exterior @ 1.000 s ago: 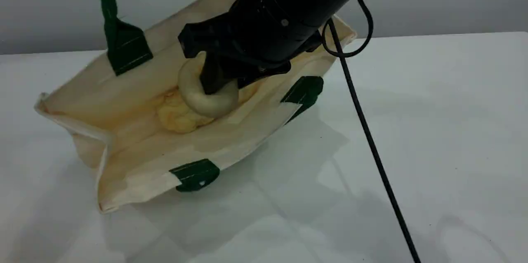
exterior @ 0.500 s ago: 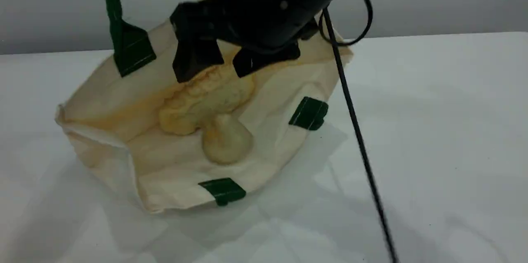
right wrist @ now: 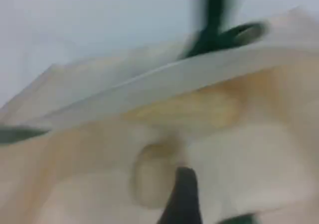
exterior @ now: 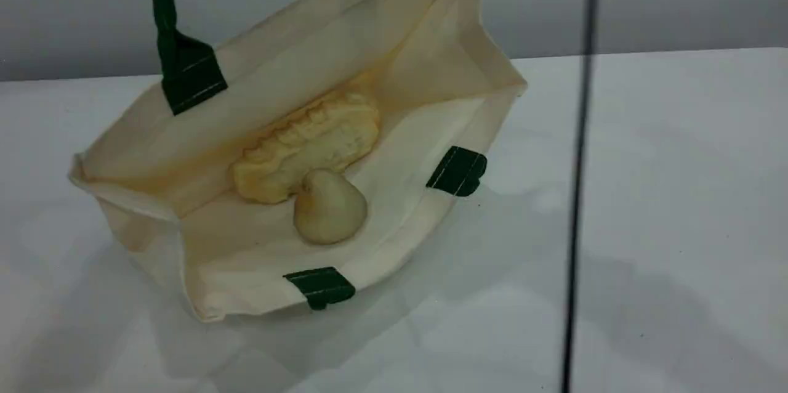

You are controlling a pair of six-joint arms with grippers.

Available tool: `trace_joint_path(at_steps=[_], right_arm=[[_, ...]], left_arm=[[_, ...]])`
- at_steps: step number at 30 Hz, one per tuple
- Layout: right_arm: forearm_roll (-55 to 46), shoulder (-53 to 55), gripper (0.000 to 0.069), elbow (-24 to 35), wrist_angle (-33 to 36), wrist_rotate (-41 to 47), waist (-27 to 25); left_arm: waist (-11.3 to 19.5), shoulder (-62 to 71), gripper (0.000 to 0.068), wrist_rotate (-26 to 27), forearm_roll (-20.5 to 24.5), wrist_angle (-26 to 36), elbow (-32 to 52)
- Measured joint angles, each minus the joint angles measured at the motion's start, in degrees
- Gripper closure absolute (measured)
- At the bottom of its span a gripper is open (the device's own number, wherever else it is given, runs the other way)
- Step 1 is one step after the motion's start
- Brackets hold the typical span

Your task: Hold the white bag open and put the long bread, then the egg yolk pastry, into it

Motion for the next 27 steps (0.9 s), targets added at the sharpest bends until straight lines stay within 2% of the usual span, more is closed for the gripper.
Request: trace_joint_path(at_steps=[5,11,18,21,27], right_arm=[[-4.2,-3.2,0.0104,0.0,-1.3,3.3,-7.6],[-5.6,-3.4,0.0104,-0.1,-0.8,3.2,-16.1],[-5.5,-3.3,0.0104,-0.1,-1.0,3.2,-18.1],[-5.6,-3.3,0.0104,-0.1,-1.2,3.2,-18.1],[-6.8,-3.3,0.0104,-0.8,0.1,3.2,-18.1]], left_arm=[[0.0,0.0,0.0589,-1.1,0.0,0.0,0.0],[0.0,0.0,0.0589,-1.0,0.0,0.0,0.0],[0.0,0.0,0.0582,-0.9,-0.1,0.0,0.0],[0.0,0.0,0.0498,-0.9,-0.2,-0.2,0.0],[0.0,0.0,0.0216,-0.9,-2.1,-0.2,0.0]])
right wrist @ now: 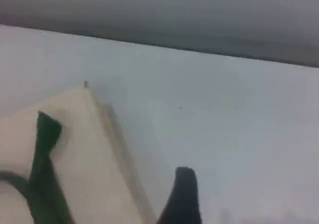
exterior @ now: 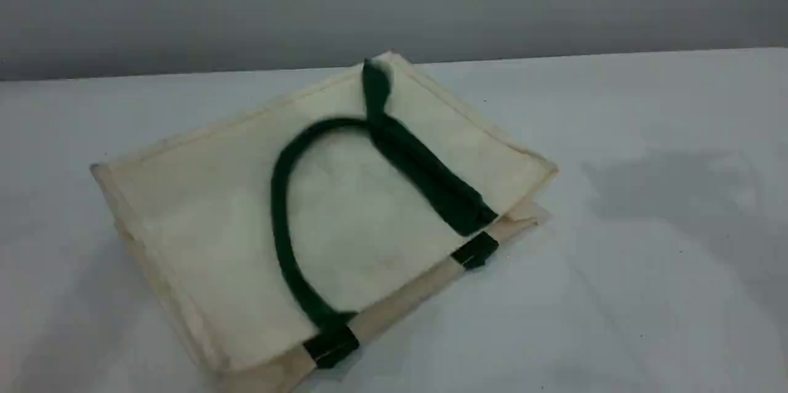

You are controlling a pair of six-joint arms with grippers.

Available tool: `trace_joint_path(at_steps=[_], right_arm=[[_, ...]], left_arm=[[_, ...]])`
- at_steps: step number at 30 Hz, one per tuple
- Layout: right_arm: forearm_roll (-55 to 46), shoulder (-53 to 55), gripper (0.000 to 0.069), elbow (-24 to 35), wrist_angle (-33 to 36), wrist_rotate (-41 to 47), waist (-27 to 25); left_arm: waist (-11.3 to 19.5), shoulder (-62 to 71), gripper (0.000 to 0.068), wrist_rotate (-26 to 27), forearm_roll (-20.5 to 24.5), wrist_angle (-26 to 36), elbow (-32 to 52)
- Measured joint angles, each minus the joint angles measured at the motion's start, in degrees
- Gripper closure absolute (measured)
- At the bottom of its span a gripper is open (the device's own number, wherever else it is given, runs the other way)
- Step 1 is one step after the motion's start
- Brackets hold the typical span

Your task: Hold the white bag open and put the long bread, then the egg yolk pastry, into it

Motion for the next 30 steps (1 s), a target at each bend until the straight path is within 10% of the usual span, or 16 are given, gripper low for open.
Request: trace_joint_path(at_steps=[6,21,30], right_arm=[[-1.5,-1.5,0.0104,-4.7,6.6,0.0,0.0],[-5.2,-20.0,0.0104,-9.6,23.0,0.5,0.0],[-7.9,-37.2,0.0104,-9.5,34.2,4.5,0.1]], left_arm=[[0.0,-0.5,0.0109,-3.8,0.0,0.0,0.0],[0.0,-11.3,0.0105,-19.7,14.0,0.3,0.0],[0.0,-21.8,0.0105,-25.4,14.4,0.3,5.0]])
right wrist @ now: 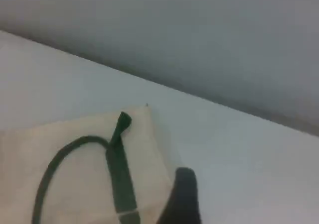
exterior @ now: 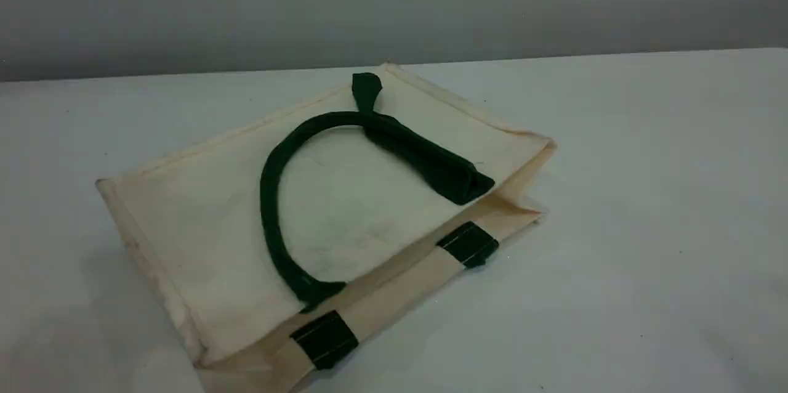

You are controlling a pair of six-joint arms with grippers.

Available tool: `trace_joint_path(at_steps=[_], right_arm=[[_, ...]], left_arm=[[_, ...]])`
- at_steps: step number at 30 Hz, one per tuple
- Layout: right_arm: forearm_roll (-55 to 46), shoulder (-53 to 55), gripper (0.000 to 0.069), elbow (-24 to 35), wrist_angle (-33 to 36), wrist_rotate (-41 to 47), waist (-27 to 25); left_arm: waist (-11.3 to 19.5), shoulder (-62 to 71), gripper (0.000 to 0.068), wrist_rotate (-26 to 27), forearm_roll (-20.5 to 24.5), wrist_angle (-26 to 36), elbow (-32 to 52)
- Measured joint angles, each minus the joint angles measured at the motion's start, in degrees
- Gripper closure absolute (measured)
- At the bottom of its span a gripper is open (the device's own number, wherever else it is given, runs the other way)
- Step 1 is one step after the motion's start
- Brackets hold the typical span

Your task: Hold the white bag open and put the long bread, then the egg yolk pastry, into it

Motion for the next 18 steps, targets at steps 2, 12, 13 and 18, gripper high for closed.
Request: trace_joint_path(at_steps=[2,12,13,18], right_arm=[[-1.4,-4.2,0.0104,0.1,2.5,1.7,0.0],[-4.1,-24.3,0.0104,7.1,8.3,6.7,0.0],[-4.1,-26.2,0.0104,8.8,8.3,6.7,0.0],[-3.9,-37.2,0.0104,17.3,8.3,8.5,0.0]], left_arm=[[0.0,-3.5,0.0105,0.0,0.1,0.0,3.5],[0.0,-24.6,0.0104,-0.1,-0.1,-0.1,25.5],[0.0,-27.2,0.0104,-0.2,-0.2,-0.1,27.4],[0.0,-41.1,0.0104,-1.5,-0.4,0.0,38.5]])
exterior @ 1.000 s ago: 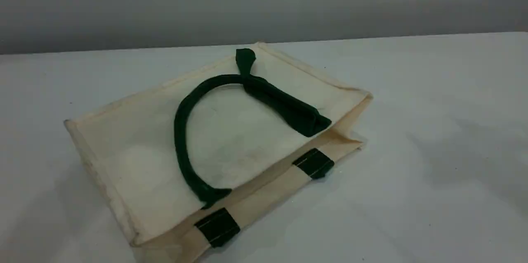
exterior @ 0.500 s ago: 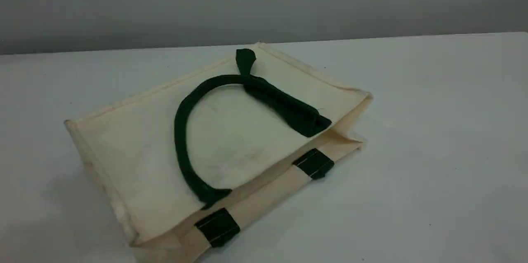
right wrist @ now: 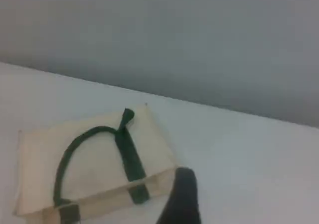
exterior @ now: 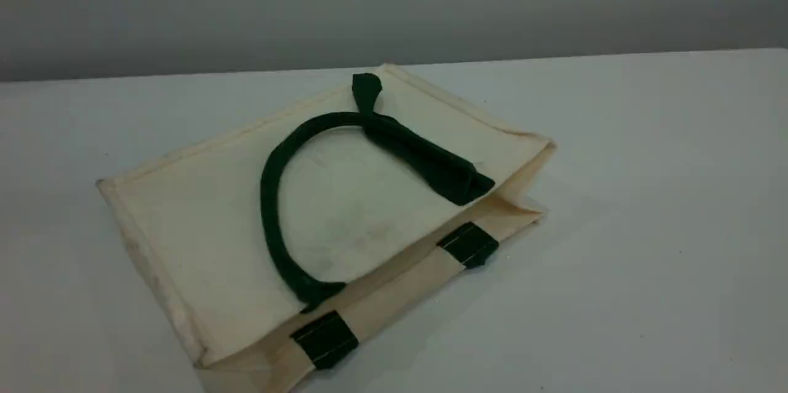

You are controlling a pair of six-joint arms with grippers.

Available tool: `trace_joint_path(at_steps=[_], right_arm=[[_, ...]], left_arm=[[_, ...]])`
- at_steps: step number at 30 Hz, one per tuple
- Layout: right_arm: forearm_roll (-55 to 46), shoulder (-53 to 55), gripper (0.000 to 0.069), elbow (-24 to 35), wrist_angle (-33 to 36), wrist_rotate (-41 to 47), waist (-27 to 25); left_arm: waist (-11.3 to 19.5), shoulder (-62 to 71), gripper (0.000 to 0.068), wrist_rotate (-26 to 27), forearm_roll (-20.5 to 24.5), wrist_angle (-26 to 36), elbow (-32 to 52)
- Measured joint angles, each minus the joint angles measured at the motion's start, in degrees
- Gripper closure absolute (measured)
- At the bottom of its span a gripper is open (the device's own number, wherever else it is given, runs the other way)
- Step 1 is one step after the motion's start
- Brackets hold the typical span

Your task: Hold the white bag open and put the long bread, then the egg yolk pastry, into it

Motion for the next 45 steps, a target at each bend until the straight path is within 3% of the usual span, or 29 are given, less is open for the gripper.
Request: trace_joint_path(at_steps=[10,14,19,24,30,32,35,45], right_arm=[[-0.9,-17.8,0.0104,17.6,-1.7,0.5,0.0],[-2.4,-18.2,0.0104,25.5,-6.2,0.5,0.0],[-3.1,-18.2,0.0104,33.2,-9.6,0.7,0.0],[-3.1,-18.2,0.0104,33.7,-9.0,0.8,0.0],[-3.1,-18.2,0.0104,33.7,-9.0,1.0,0.0],[-3.2,-18.2,0.0104,33.7,-9.0,1.0,0.0],[-3.3,-18.2,0.0104,33.7,-8.9,1.0,0.0],[-3.3,-18.2,0.0104,33.7,-8.9,1.0,0.0]], left_arm=[[0.0,-29.7,0.0104,0.1,0.2,-0.2,21.8],[0.0,-38.2,0.0104,-0.1,0.6,-4.5,30.2],[0.0,-39.2,0.0104,-1.8,2.7,-10.6,38.7],[0.0,-39.0,0.0104,-6.4,6.7,-12.6,39.4],[0.0,-39.0,0.0104,-12.2,12.1,-7.4,41.1],[0.0,-39.1,0.0104,-14.4,13.2,-8.9,40.9],[0.0,-39.1,0.0104,-16.4,13.5,-8.2,40.9],[0.0,-39.1,0.0104,-16.4,13.9,-8.3,40.9]])
